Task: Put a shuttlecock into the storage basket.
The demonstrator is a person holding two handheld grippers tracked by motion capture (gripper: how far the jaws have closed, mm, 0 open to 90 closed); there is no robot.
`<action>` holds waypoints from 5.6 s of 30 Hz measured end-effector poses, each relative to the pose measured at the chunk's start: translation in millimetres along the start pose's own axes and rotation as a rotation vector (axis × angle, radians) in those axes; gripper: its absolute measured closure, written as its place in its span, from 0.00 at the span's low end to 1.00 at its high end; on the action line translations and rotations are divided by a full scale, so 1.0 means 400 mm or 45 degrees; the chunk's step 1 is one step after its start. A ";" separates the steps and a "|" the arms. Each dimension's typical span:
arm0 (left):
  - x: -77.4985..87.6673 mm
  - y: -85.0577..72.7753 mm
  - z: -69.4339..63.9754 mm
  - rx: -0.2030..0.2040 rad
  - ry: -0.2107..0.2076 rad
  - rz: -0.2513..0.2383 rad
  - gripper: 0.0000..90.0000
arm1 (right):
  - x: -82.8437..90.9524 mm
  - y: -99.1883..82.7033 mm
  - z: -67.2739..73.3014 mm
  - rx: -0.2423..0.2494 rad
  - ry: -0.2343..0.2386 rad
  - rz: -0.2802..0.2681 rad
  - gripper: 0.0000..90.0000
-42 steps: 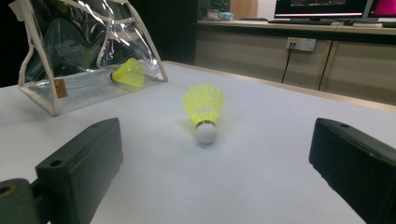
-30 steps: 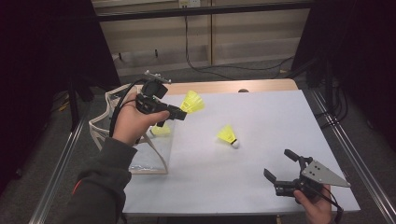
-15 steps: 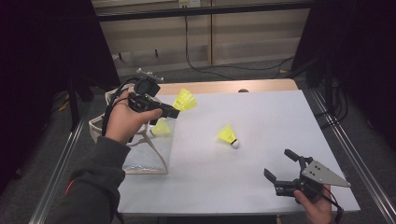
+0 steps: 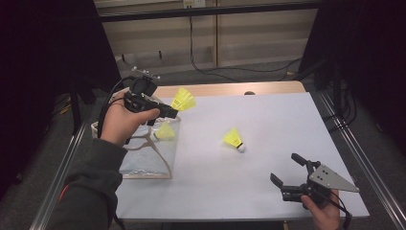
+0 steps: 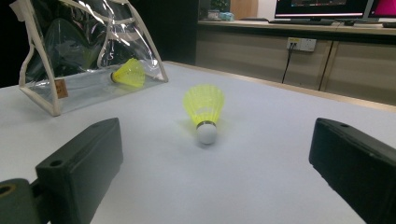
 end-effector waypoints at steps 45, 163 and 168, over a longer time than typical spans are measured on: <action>0.067 -0.020 0.060 0.046 0.071 -0.013 0.72 | -0.001 0.000 0.000 -0.002 0.001 0.000 0.03; 0.142 -0.159 0.277 0.308 0.382 -0.031 0.72 | -0.002 0.001 0.002 -0.002 0.000 -0.003 0.03; 0.125 -0.165 0.284 0.324 0.404 -0.024 0.72 | -0.001 0.002 0.003 0.000 -0.001 -0.004 0.03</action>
Point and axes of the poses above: each handheld gripper's, and its own axes: x roughly backward along the jaws, y roughly out of its top, z roughly to its left, the point moved 7 cm from there along -x, roughly forward along the jaws, and after that the axes turned 1 degree about x, right-handed, at the moved point
